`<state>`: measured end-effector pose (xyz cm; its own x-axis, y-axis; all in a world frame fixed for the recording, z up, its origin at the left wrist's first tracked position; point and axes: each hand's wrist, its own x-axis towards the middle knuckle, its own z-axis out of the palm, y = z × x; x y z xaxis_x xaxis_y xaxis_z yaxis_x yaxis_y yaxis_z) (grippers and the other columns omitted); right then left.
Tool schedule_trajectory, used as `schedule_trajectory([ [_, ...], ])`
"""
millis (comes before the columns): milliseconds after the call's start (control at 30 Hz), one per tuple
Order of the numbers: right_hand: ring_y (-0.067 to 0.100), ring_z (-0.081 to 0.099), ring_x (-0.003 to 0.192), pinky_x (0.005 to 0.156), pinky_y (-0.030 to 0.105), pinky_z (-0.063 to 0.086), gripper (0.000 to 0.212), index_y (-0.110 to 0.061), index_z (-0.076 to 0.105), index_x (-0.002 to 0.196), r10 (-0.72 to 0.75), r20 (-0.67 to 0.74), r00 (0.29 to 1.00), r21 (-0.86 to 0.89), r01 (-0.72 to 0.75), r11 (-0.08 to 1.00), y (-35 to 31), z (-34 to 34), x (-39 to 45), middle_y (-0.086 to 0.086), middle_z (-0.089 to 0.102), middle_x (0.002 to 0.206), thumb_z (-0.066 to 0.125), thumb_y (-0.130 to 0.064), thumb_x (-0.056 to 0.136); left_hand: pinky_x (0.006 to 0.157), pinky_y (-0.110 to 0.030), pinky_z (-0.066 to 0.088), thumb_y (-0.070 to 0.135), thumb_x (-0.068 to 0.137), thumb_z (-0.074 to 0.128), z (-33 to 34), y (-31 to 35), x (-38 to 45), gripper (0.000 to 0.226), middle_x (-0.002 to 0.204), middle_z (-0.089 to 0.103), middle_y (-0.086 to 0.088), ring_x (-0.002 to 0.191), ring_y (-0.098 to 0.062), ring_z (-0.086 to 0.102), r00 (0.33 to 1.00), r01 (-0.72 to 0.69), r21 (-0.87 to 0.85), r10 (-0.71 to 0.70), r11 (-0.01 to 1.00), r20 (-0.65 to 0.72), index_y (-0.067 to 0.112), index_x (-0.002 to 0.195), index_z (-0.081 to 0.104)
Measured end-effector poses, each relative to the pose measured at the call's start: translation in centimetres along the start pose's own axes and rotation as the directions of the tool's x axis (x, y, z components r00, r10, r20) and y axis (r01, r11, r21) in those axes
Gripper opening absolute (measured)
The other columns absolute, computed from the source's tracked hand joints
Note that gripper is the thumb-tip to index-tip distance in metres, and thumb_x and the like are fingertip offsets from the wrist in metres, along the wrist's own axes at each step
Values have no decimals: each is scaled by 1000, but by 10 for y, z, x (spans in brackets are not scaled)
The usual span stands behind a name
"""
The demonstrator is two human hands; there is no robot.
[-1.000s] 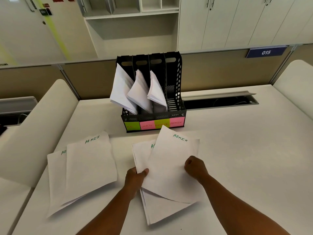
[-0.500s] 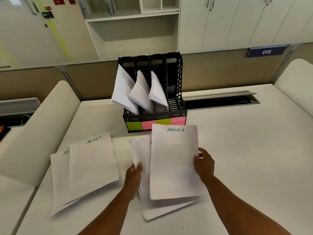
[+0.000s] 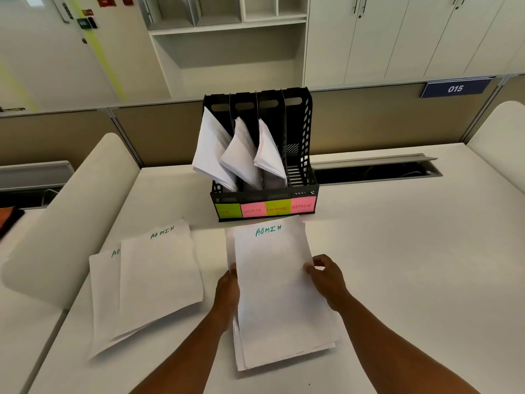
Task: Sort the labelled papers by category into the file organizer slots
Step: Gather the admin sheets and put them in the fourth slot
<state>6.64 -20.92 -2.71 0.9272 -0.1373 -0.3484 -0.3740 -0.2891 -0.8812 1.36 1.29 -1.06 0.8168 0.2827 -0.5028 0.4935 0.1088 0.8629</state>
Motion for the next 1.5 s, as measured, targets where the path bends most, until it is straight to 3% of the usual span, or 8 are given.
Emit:
schedule_trajectory([
  [200, 17, 55, 73, 60, 27, 43, 8, -14, 58, 86, 23, -6, 1000, -38, -24, 999, -3, 5, 0, -2, 61, 83, 61, -22, 84, 113, -36, 24, 64, 94, 19, 3, 3, 2, 69, 150, 37, 6, 140, -18, 32, 999, -32, 23, 33, 999, -36, 24, 148, 31],
  [367, 12, 52, 66, 54, 24, 39, 3, -13, 57, 84, -20, -19, 1000, -104, 18, 994, -2, 6, 0, 0, 58, 76, 59, -12, 82, 85, -25, 44, 56, 89, 48, -10, 4, 5, 46, 124, 55, 4, 115, -18, 55, 909, -297, 302, 365, 906, -200, 30, 127, 44],
  [467, 15, 55, 70, 52, 26, 39, 7, -12, 56, 88, 27, -55, 998, -101, -33, 994, -2, 8, 0, 4, 61, 82, 56, -10, 80, 90, -31, 45, 33, 86, 65, -33, 2, 9, 46, 125, 53, 5, 114, -15, 52, 814, -356, 667, 568, 654, -122, 28, 128, 46],
  [567, 21, 56, 72, 53, 26, 40, 11, -13, 54, 90, 81, -68, 994, -80, -86, 993, -2, 11, 0, 5, 61, 83, 56, -11, 80, 107, -40, 28, 27, 74, 63, -57, -7, 11, 67, 138, 38, 3, 132, -19, 34, 881, -166, 935, 474, 315, -3, 31, 135, 36],
  [767, 19, 55, 73, 56, 27, 41, 13, -15, 52, 92, 107, -23, 994, -90, -108, 990, -4, 19, 0, 1, 59, 83, 59, -13, 81, 108, -42, 22, 21, 75, 62, -91, -19, 13, 82, 144, 26, 0, 138, -20, 23, 912, 56, 998, 407, -3, -49, 28, 145, 21],
  [1133, 17, 56, 74, 54, 26, 40, 16, -17, 52, 94, 130, 14, 991, -142, -127, 982, -2, 27, 0, 1, 59, 86, 60, -16, 80, 83, -25, 49, 5, 84, 57, -109, -13, 7, 52, 117, 57, 3, 108, -15, 54, 910, 104, 984, 386, 146, -153, 23, 130, 43],
  [1267, 17, 55, 72, 56, 26, 41, 15, -16, 52, 92, 128, 3, 992, -149, -126, 981, 1, 27, 0, -1, 58, 84, 60, -14, 79, 81, -25, 48, 0, 86, 53, -101, -12, 8, 49, 114, 57, 1, 106, -16, 52, 887, -78, 932, 451, 353, -97, 25, 127, 48],
  [1500, 19, 57, 73, 57, 27, 42, 16, -17, 53, 91, 138, 10, 990, -129, -136, 982, 5, 28, -3, 1, 60, 85, 60, -15, 78, 94, -20, 32, 17, 94, 47, -46, 2, 8, 39, 126, 53, 1, 118, -17, 46, 856, -433, 763, 486, 480, 180, 24, 132, 47],
])
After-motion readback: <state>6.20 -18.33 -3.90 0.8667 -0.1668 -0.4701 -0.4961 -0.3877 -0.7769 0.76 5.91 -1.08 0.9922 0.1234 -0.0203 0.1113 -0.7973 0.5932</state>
